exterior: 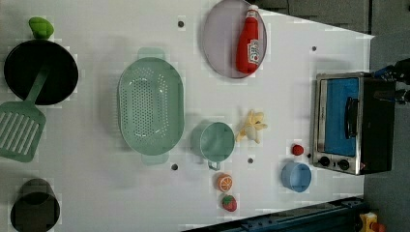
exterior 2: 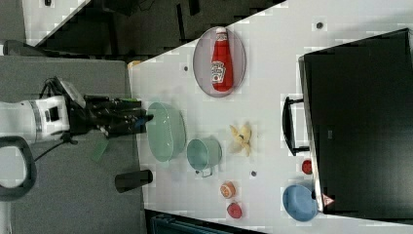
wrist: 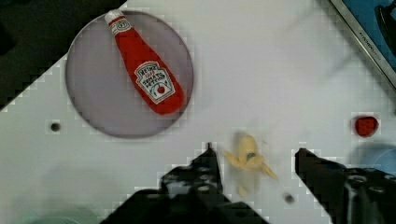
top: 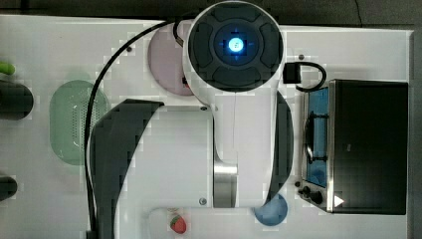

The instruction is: Pick banana from table and place on oven.

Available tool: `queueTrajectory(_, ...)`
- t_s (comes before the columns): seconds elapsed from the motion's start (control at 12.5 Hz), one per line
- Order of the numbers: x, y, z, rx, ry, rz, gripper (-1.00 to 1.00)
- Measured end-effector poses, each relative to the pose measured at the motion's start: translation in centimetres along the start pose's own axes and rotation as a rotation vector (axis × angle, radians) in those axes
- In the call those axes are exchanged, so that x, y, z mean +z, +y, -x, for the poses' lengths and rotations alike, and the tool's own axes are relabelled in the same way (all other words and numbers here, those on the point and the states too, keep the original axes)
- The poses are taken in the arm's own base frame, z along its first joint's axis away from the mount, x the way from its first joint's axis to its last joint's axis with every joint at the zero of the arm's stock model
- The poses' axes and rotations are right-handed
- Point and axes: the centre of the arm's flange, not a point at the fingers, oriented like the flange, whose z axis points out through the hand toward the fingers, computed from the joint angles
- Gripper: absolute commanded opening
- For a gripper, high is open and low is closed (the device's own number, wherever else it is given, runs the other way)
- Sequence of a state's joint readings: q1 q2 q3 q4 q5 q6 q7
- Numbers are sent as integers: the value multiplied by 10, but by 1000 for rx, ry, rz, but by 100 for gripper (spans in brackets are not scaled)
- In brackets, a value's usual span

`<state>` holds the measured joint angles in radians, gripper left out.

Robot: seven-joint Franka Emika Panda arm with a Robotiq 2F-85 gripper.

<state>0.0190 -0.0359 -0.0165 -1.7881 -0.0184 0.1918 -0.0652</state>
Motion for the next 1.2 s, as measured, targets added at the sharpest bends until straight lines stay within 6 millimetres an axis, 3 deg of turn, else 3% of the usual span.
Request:
queueTrajectory(0.08, 9, 35, 30, 17, -85, 77, 58)
queueTrajectory(0.16, 4, 77, 62, 45, -156, 134, 79)
queueTrajectory(0.24, -7, 109, 87, 73, -177, 135, 99)
queueTrajectory(0.32, -28, 130, 100, 93, -144, 98, 100)
queueTrajectory(0.56, -105, 164, 119, 118, 23, -45, 100)
queueTrajectory(0.72, -118, 163, 122, 114, 59, -66, 100)
queueTrajectory(0.88, -94, 138, 109, 92, 57, -67, 100)
queueTrajectory(1.04, -28, 100, 86, 63, 59, -14, 100)
queueTrajectory(1.2, 55, 63, 74, 20, -16, 57, 100)
